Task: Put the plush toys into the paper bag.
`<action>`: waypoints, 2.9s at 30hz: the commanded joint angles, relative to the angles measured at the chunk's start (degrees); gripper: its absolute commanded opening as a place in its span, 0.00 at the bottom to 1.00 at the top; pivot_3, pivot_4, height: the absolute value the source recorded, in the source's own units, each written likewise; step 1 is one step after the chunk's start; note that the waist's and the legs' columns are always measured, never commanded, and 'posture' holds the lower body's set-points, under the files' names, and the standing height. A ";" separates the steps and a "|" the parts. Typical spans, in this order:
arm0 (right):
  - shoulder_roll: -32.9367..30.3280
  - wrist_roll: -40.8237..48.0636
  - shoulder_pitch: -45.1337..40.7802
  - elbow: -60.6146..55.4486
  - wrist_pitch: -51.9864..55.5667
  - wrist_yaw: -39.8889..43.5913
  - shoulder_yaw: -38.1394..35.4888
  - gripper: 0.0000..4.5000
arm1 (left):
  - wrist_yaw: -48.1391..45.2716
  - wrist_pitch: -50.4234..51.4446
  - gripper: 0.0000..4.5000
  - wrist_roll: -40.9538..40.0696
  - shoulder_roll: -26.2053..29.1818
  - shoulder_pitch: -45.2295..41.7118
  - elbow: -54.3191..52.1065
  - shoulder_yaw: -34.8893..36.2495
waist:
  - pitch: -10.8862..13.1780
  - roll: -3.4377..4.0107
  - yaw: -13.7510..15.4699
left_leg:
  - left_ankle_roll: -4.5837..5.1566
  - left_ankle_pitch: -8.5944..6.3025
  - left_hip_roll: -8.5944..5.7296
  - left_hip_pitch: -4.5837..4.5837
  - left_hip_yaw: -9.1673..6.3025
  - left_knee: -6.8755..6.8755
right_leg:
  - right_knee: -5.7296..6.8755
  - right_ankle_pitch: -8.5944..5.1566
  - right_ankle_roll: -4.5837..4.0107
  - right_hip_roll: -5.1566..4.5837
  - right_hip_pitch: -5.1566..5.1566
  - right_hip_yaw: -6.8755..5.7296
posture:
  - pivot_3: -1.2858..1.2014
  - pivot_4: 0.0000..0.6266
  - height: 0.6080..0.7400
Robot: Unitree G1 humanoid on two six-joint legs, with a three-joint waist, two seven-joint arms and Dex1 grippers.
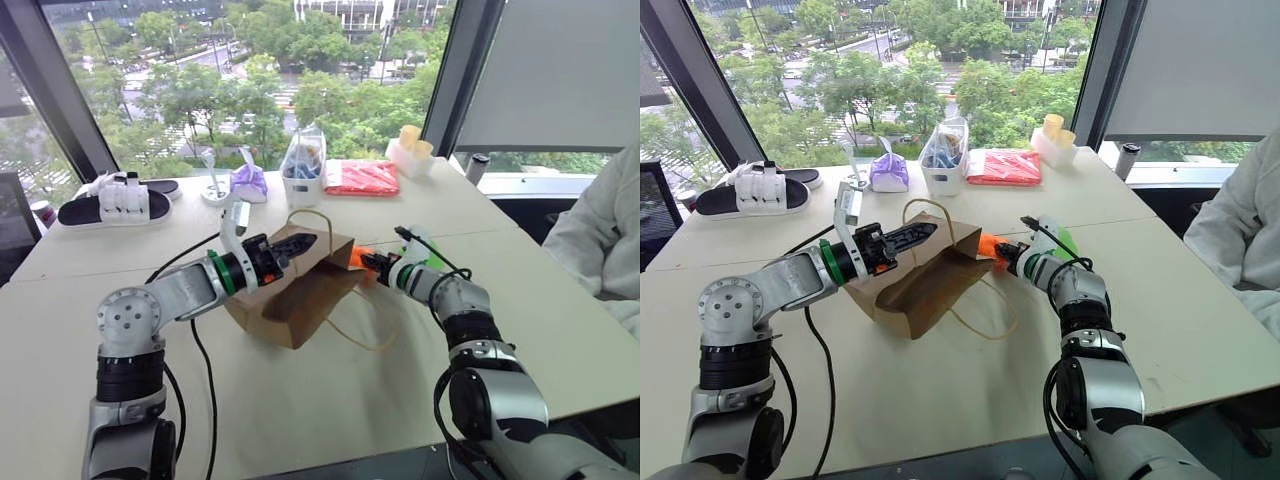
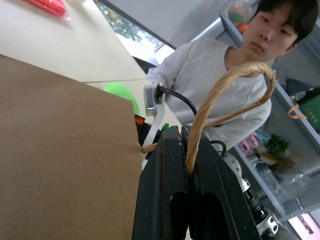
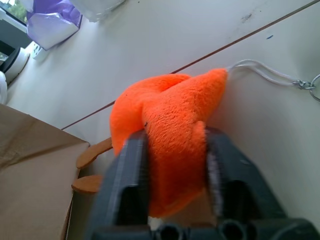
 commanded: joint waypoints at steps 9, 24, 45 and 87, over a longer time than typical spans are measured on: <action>-1.69 4.19 1.14 -15.07 -3.13 0.96 -3.33 0.02 | -1.94 -1.51 0.00 0.02 0.78 -1.06 -0.60 -1.28 | 0.01 0.01 0.13 | 0.00 0.00 -0.01 -0.06 -0.01 0.00 | 0.00 0.00 0.00 -0.01 -0.04 0.00 | 0.52 0.24 1.00; -15.25 30.29 31.49 -73.30 24.34 6.49 -4.14 0.02 | -4.10 -2.21 0.00 -0.61 0.86 -3.54 3.32 -1.65 | 0.01 0.01 0.18 | 0.01 -0.01 0.01 -0.09 0.00 -0.06 | -0.09 0.00 0.01 -0.01 -0.12 0.00 | 0.52 0.24 1.00; -18.98 14.01 22.14 -68.30 16.43 11.41 23.93 0.02 | -4.29 -1.99 0.00 -2.67 0.38 -3.90 3.12 -1.75 | -0.01 -0.02 0.46 | 0.04 -0.04 -0.04 -0.02 -0.05 0.00 | -0.08 0.03 -0.03 -0.02 -0.18 -0.03 | 0.52 0.24 1.00; -17.49 -5.47 20.55 -39.87 0.01 1.37 5.62 0.99 | -4.24 -3.40 0.00 -1.99 -0.87 -2.69 3.48 -2.88 | -0.03 -0.05 1.41 | 0.04 -0.03 -0.08 0.04 0.10 -0.01 | -0.08 0.03 -0.04 -0.12 -0.18 -0.02 | 0.52 0.24 1.00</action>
